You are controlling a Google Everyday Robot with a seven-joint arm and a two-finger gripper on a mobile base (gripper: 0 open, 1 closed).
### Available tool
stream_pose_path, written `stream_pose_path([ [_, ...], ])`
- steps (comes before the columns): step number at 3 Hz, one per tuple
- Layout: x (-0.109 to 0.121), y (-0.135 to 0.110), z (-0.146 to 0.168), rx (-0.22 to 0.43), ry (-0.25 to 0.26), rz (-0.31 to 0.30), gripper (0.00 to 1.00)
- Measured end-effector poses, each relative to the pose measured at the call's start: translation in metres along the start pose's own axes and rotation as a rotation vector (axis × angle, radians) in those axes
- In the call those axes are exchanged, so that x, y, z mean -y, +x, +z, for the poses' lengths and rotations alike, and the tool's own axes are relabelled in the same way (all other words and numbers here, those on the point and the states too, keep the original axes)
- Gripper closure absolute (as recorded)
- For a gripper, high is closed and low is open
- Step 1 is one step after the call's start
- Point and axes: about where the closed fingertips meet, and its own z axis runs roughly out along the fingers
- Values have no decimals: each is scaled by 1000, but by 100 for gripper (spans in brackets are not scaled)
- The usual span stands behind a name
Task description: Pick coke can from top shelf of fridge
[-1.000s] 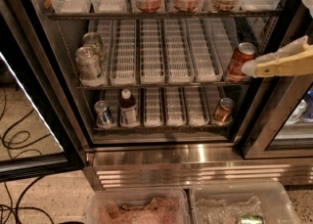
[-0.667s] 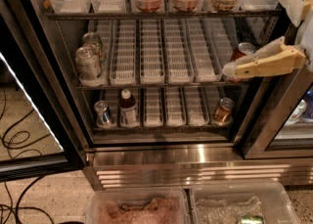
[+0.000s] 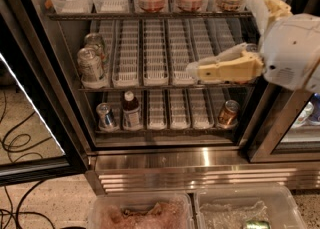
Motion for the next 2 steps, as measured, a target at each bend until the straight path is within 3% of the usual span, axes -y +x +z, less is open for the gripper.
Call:
stream_pose_path([
  [1, -28, -17, 35, 59, 111, 86, 0],
  [2, -29, -18, 36, 59, 109, 86, 0],
])
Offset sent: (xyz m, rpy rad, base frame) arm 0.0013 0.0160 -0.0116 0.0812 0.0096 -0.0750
